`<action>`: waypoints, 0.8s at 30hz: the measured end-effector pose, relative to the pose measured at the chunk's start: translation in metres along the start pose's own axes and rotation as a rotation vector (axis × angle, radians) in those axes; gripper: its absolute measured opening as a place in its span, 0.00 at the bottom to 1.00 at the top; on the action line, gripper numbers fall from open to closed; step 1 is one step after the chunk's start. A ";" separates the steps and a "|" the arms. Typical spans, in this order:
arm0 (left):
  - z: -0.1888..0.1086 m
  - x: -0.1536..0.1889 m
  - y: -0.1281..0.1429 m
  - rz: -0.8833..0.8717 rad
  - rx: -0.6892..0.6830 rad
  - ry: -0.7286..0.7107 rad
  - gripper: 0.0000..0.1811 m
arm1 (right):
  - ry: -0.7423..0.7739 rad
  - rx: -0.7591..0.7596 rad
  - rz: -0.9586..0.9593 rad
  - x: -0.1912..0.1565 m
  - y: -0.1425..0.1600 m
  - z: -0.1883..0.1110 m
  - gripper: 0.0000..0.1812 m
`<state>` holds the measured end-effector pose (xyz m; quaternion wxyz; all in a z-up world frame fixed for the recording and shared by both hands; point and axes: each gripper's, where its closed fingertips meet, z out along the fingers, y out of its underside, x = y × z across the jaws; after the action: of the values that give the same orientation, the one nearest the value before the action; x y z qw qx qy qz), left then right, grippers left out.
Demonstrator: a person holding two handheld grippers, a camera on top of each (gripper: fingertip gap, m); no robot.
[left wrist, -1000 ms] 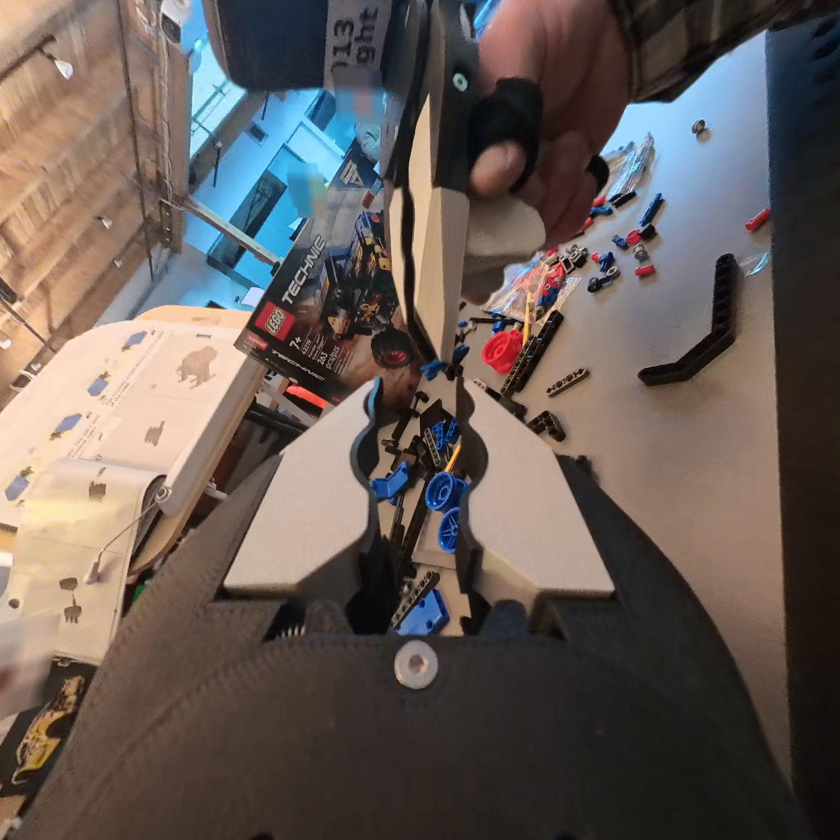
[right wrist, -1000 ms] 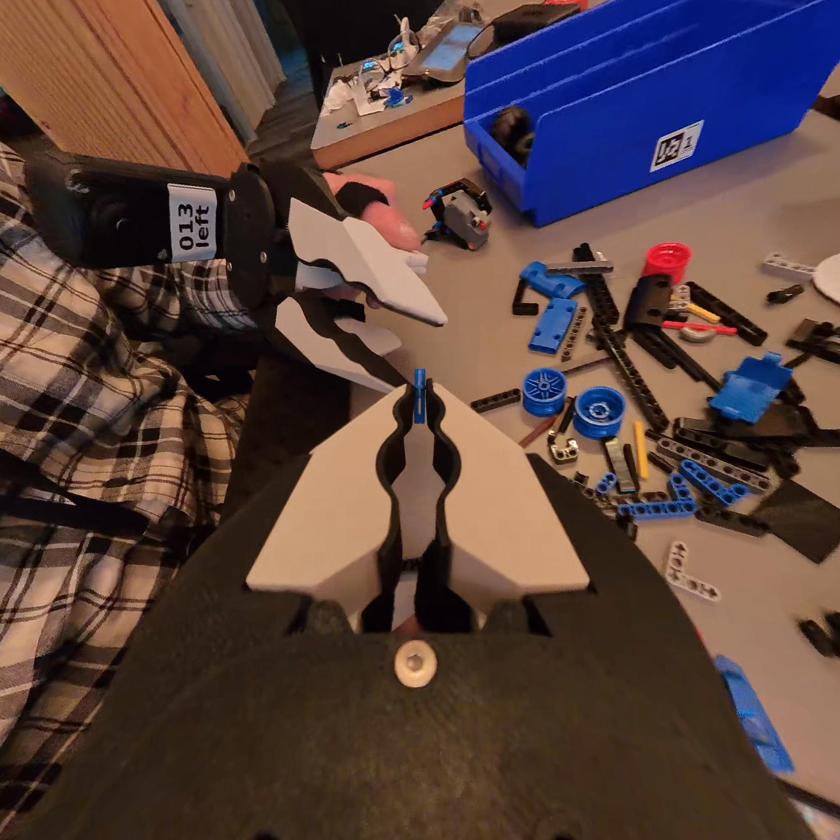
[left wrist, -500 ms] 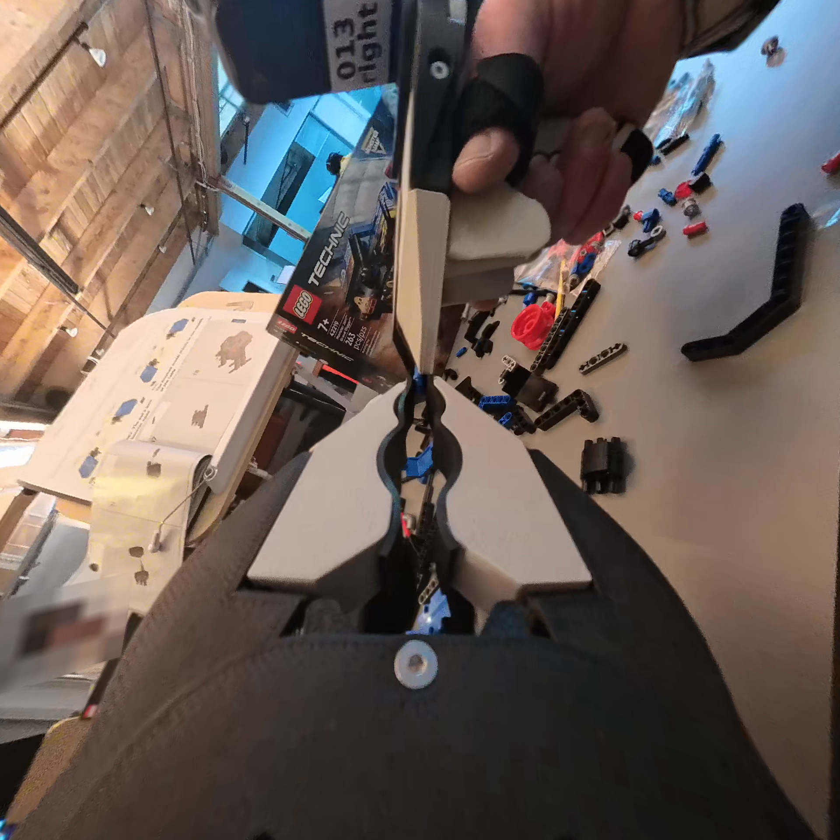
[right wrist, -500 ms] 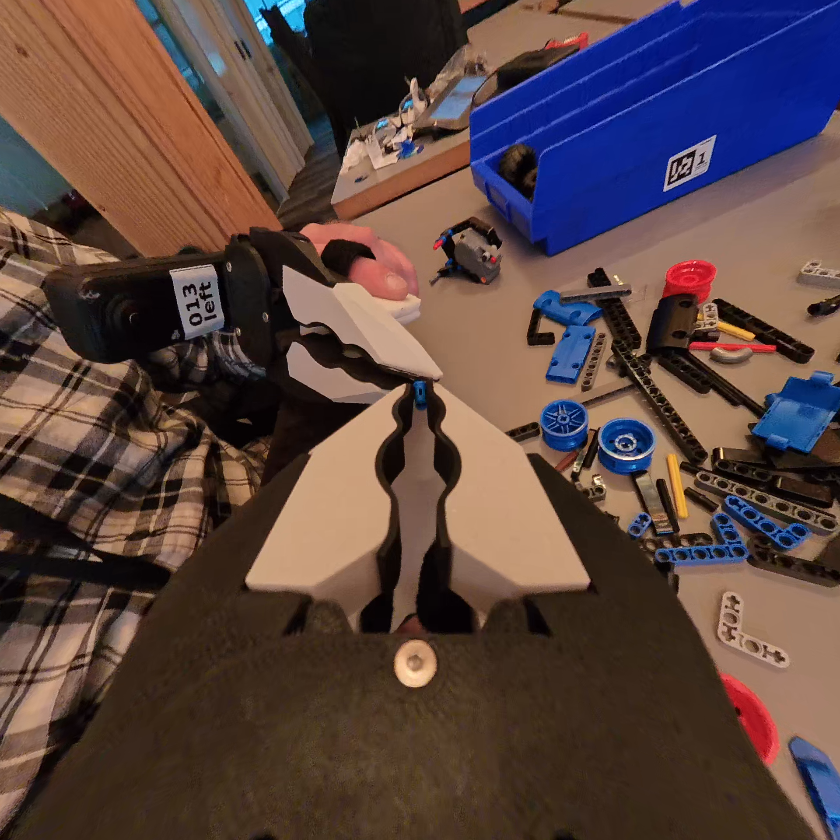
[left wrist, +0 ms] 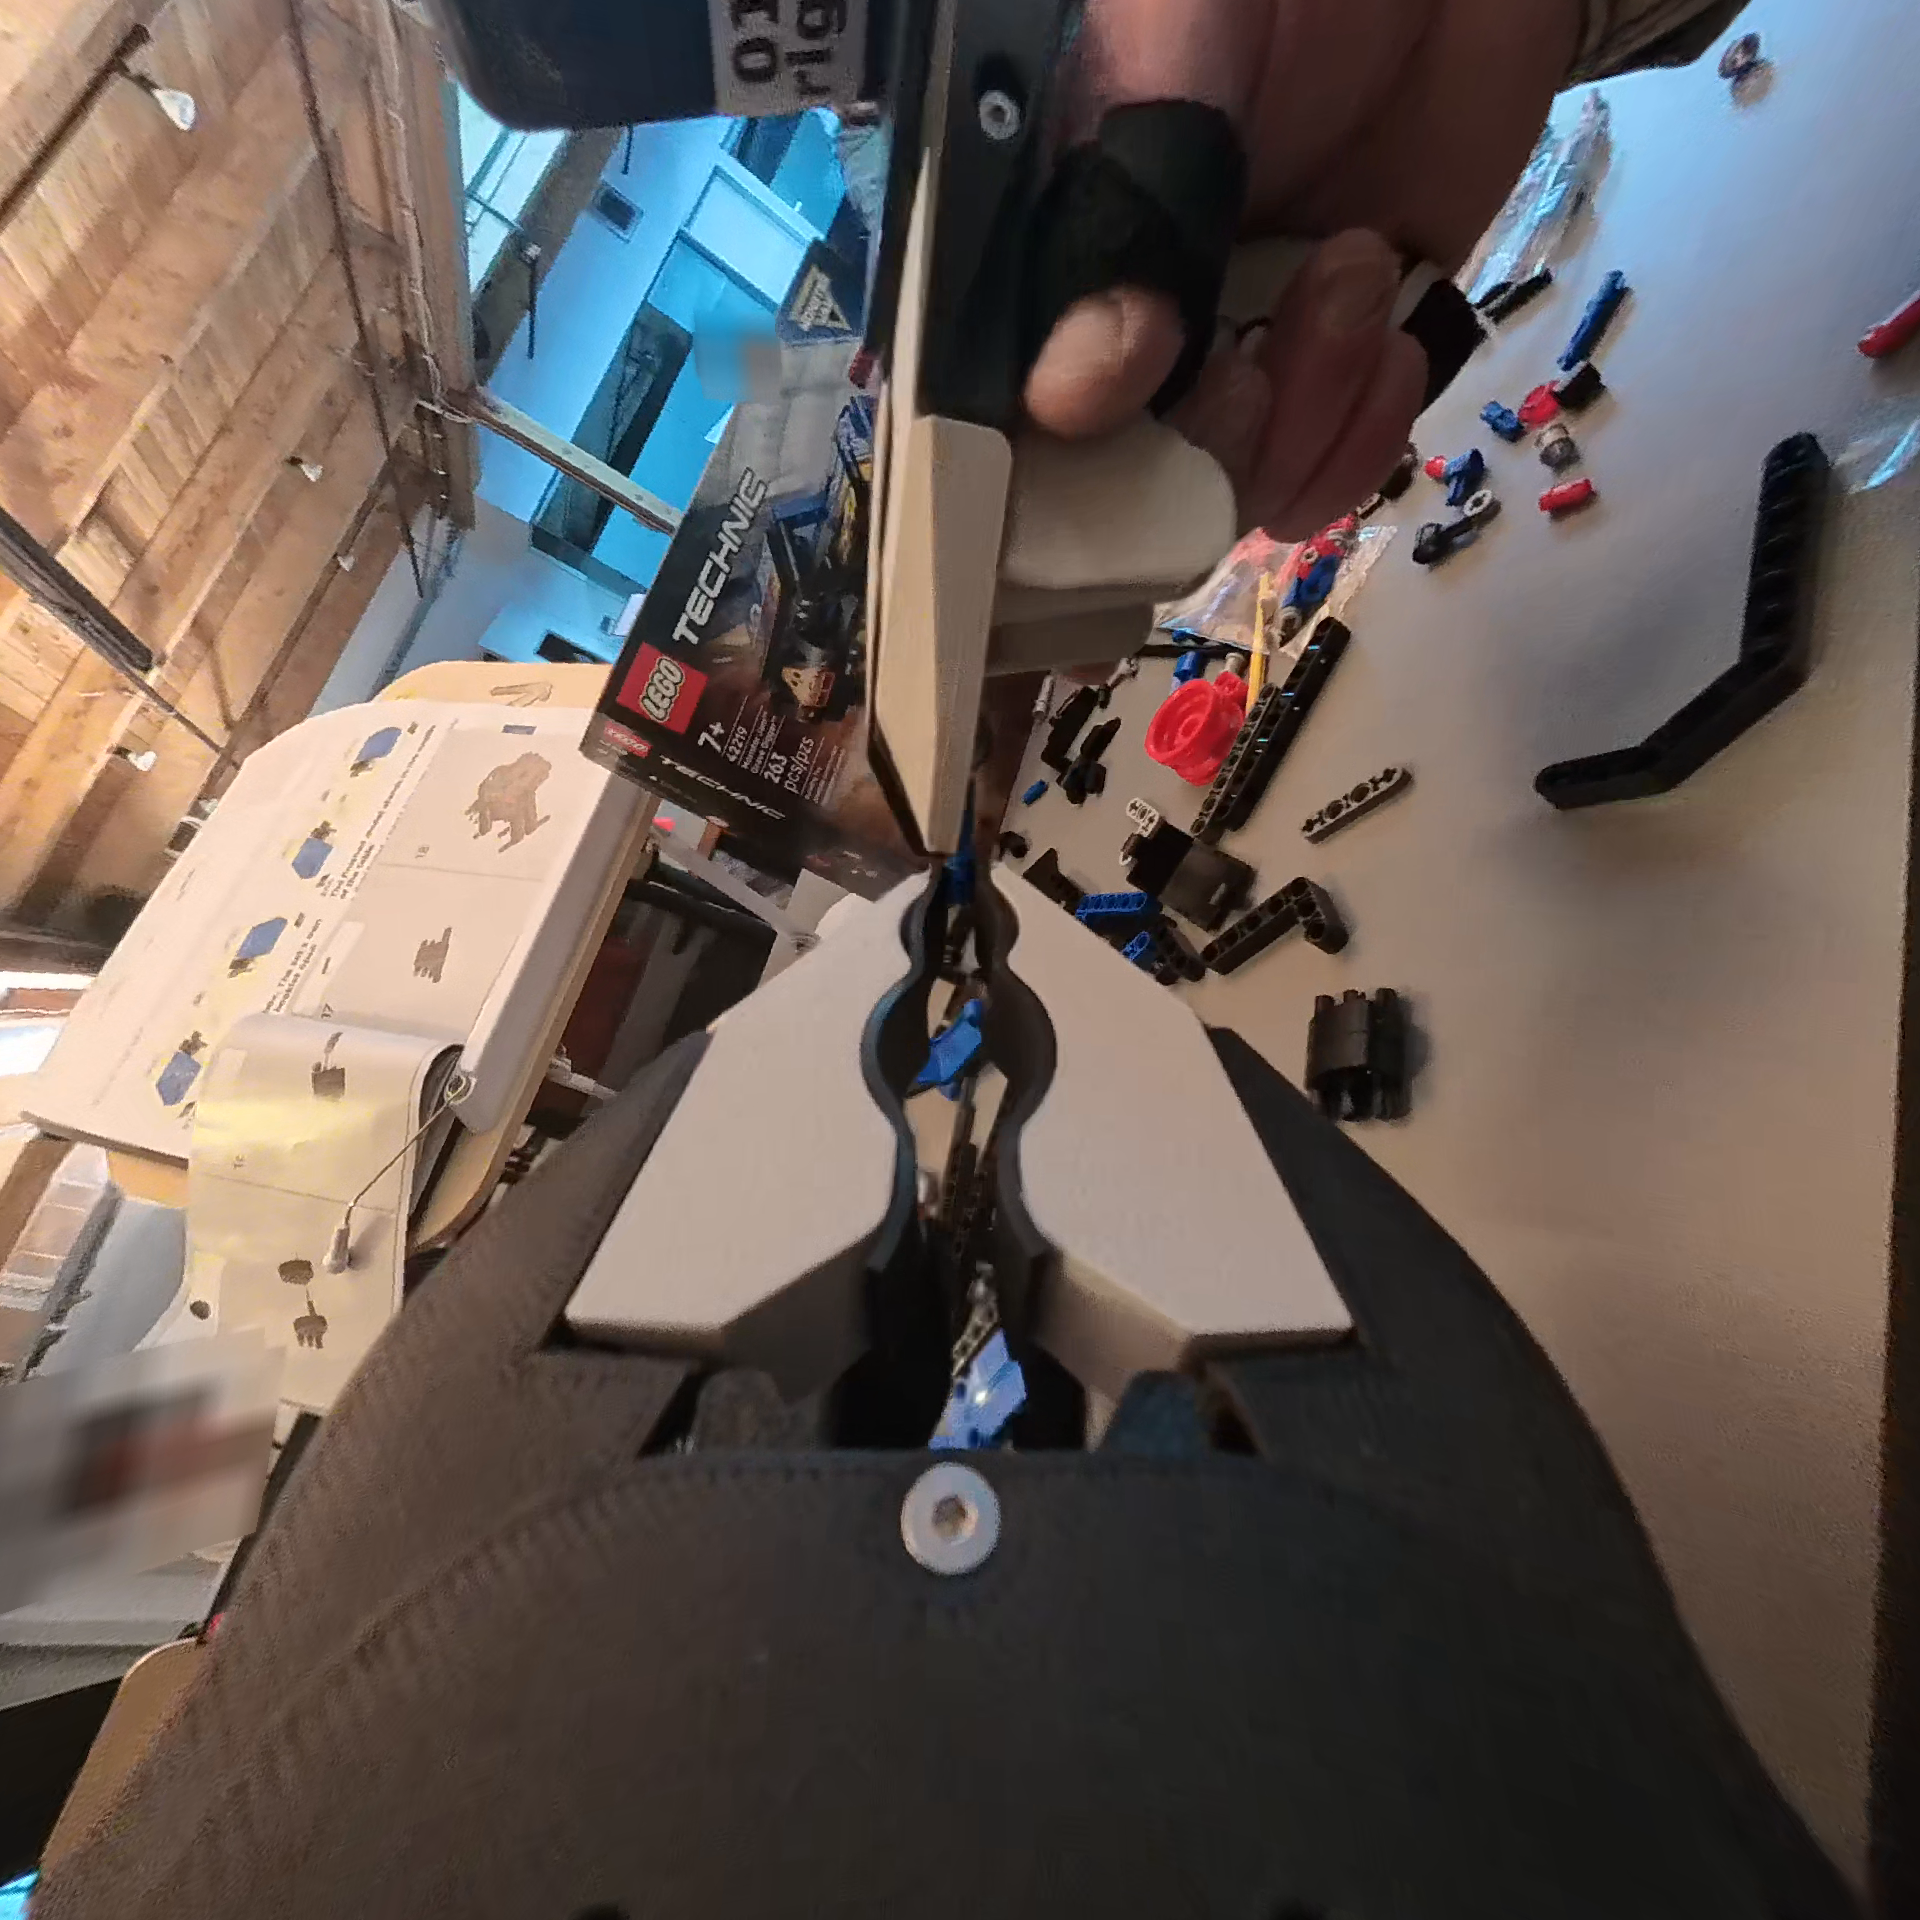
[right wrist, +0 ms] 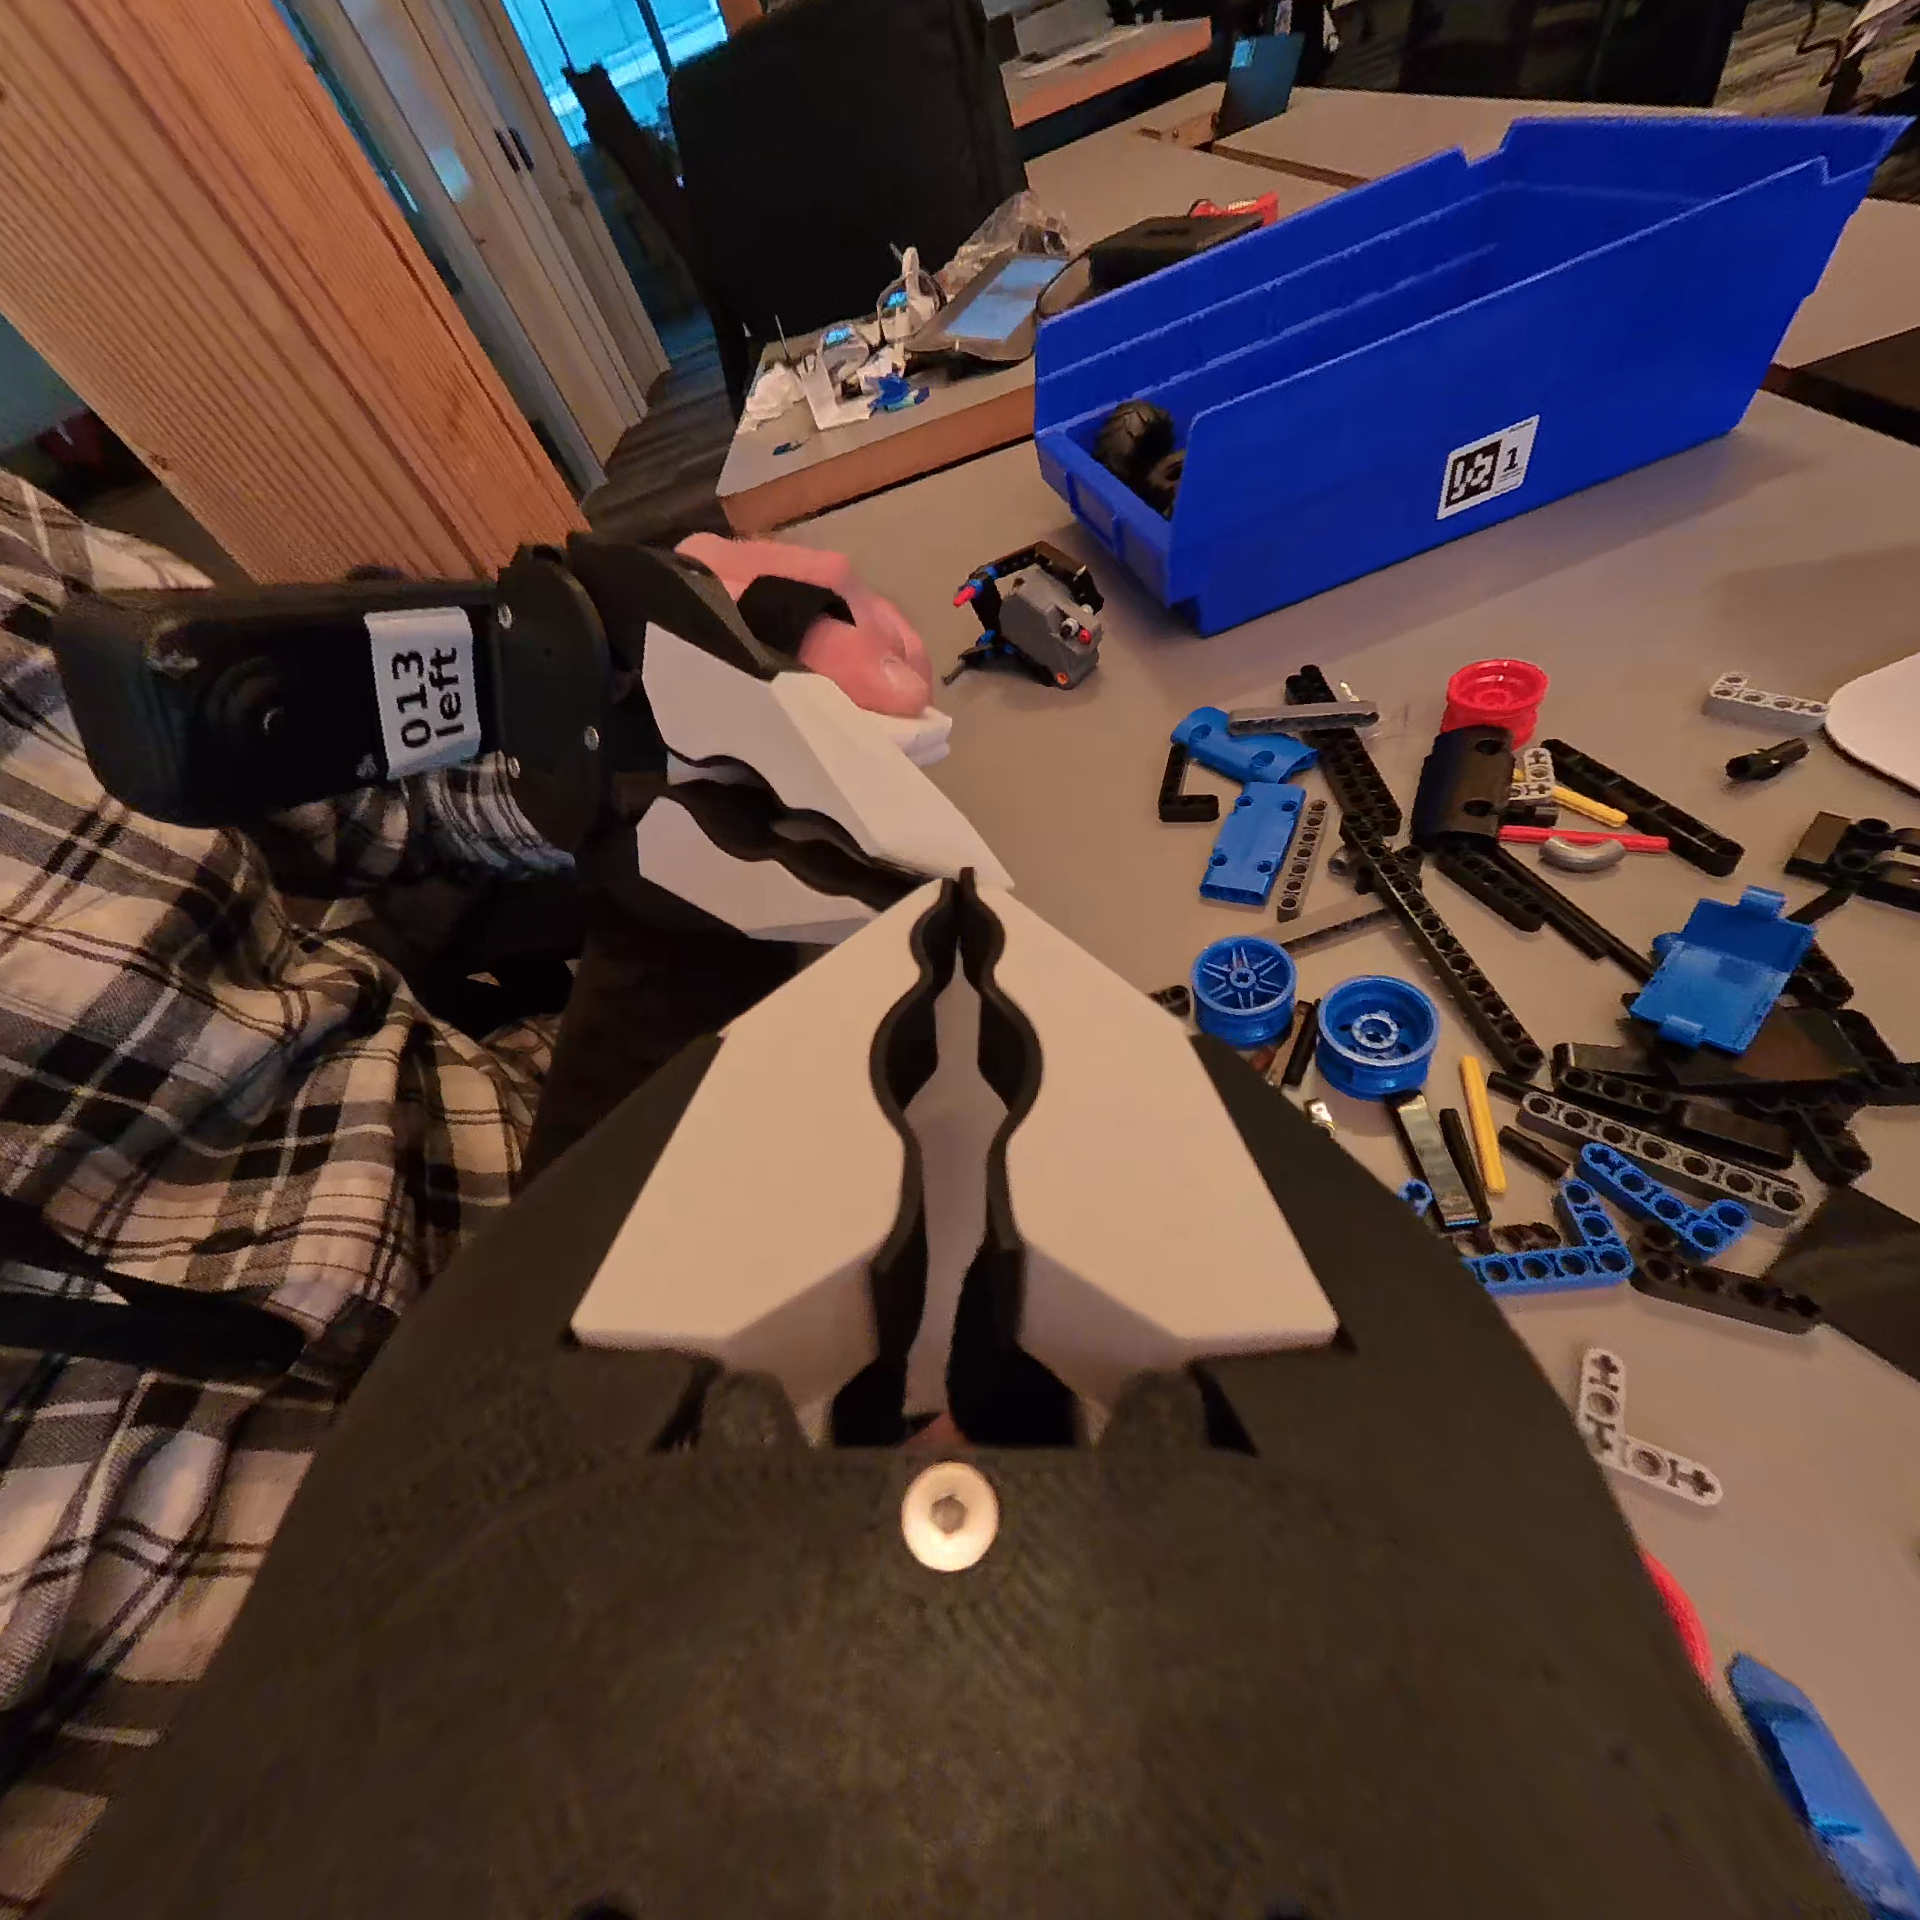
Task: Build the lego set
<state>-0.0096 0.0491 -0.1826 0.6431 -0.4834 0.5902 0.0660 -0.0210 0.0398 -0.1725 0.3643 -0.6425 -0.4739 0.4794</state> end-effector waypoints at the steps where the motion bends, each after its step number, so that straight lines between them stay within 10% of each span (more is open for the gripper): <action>1: 0.001 0.001 0.001 -0.013 0.000 0.009 0.01 | 0.008 -0.015 -0.015 0.000 0.002 0.000 0.00; 24: 0.008 0.016 0.005 -0.051 -0.020 0.090 0.01 | 0.075 -0.098 -0.123 0.008 0.027 -0.003 0.01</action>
<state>-0.0025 0.0497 -0.1994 0.6125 -0.5071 0.6054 0.0335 -0.0109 0.0402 -0.1985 0.3787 -0.6467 -0.5215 0.4079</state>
